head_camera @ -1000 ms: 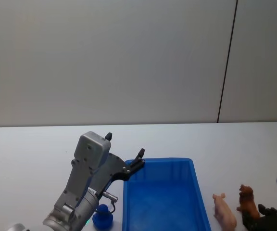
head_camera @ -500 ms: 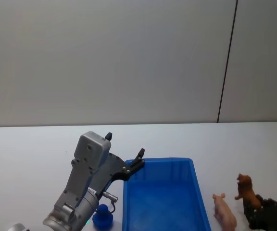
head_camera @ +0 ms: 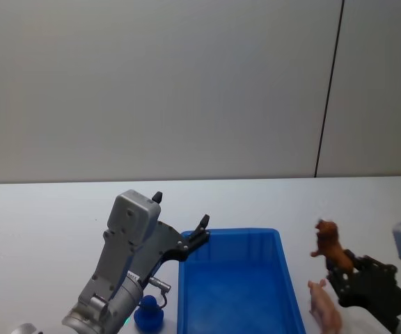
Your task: Pick up the two dolls from the table and place them into the box.
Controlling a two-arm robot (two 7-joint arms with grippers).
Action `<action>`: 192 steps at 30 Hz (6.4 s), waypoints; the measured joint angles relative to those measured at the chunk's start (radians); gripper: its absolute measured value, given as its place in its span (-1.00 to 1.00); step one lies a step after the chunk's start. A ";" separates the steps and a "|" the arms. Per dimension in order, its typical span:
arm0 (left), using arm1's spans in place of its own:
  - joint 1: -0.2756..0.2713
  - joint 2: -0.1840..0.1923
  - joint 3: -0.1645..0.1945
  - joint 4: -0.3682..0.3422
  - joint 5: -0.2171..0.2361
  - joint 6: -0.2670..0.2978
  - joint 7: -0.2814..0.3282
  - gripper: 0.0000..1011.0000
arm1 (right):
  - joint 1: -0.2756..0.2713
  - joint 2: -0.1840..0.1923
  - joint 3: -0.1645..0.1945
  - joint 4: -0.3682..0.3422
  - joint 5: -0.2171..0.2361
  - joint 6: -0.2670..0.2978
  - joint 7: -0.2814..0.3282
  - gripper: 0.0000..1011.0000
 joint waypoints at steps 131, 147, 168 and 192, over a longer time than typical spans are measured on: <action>0.000 0.000 0.000 0.000 0.000 0.000 0.000 0.98 | -0.023 -0.059 -0.041 0.130 -0.030 -0.022 -0.032 -0.25; 0.000 0.000 0.000 0.000 0.000 0.000 0.000 0.98 | 0.011 -0.080 -0.050 0.058 -0.008 -0.100 0.065 -0.25; 0.000 0.000 0.000 0.000 0.000 0.000 0.000 0.98 | 0.088 -0.141 -0.079 0.085 0.006 -0.076 0.155 0.57; 0.000 0.000 0.000 0.000 0.000 0.000 0.000 0.98 | 0.038 -0.111 -0.046 0.048 -0.048 -0.078 -0.081 0.98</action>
